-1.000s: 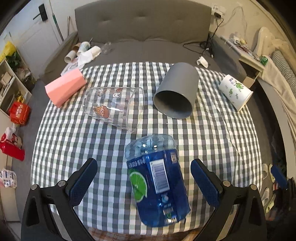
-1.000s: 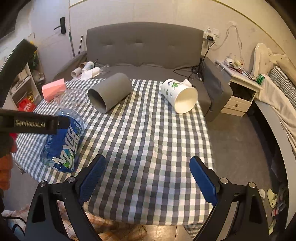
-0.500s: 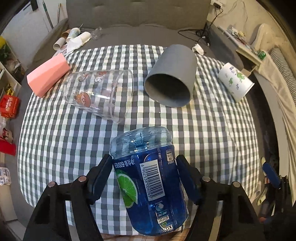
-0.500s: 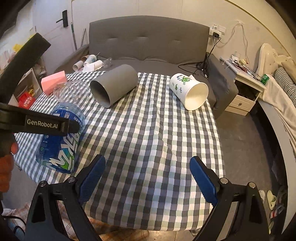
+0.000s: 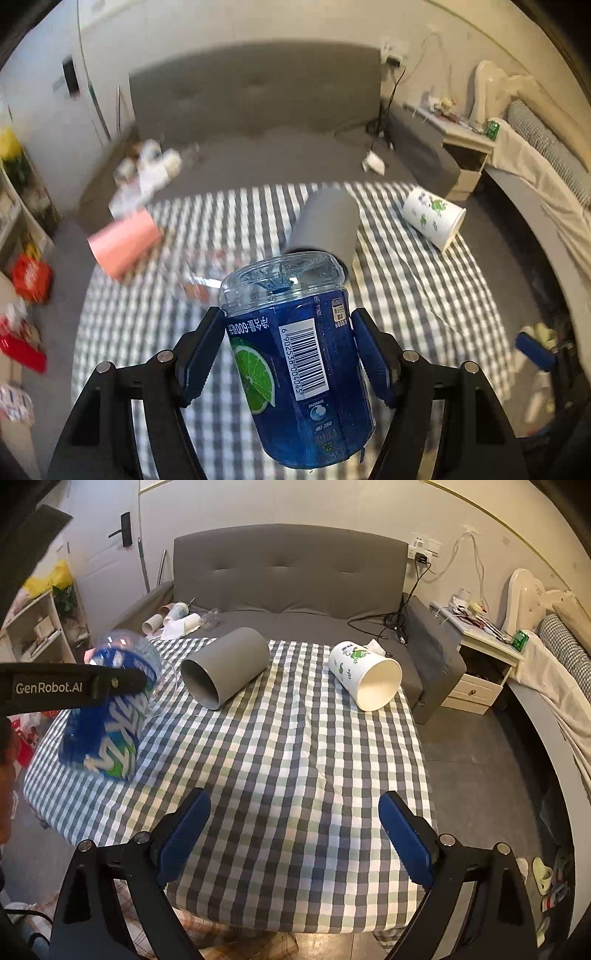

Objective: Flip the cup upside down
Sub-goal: 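Rotate the held jar with the left tool until its lid points up, then lower the jar upright onto the table and open the left tool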

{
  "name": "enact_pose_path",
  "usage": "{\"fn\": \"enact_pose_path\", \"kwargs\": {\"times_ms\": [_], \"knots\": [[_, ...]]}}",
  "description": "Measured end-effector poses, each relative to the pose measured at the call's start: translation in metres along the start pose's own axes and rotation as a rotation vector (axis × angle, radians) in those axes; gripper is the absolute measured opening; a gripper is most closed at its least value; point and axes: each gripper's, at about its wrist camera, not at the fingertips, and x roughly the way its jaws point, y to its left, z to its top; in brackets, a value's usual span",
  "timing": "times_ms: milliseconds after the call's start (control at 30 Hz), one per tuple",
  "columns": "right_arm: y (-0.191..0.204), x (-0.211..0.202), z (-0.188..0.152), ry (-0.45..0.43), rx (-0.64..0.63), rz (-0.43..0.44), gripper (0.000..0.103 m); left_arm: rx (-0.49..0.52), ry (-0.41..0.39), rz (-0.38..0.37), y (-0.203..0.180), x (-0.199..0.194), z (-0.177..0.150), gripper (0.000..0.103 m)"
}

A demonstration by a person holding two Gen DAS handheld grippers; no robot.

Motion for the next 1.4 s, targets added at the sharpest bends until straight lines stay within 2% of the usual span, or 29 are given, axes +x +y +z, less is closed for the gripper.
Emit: {"fn": "enact_pose_path", "kwargs": {"times_ms": [100,200,367,533,933,1400], "knots": [[-0.003,0.003,-0.005,0.012,0.008,-0.010,0.093,0.066,-0.084,0.049,-0.009,0.002,-0.011,0.072],[-0.006,0.008,-0.009,0.029,0.015,-0.017,0.093,0.094,-0.121,0.069,-0.013,0.012,-0.021,0.072],[-0.008,0.017,-0.012,0.050,0.009,-0.026,0.093,0.095,-0.194,0.079,-0.012,0.023,-0.030,0.072],[-0.008,0.031,-0.017,0.083,0.005,-0.037,0.093,0.137,-0.269,0.080,-0.018,0.028,-0.038,0.072],[-0.001,0.034,-0.017,0.092,-0.012,-0.049,0.093,0.139,-0.274,0.042,-0.014,0.019,-0.052,0.072],[0.003,0.011,-0.019,0.052,-0.007,-0.035,0.093,0.140,-0.213,-0.022,-0.009,-0.005,-0.074,0.073]]}}
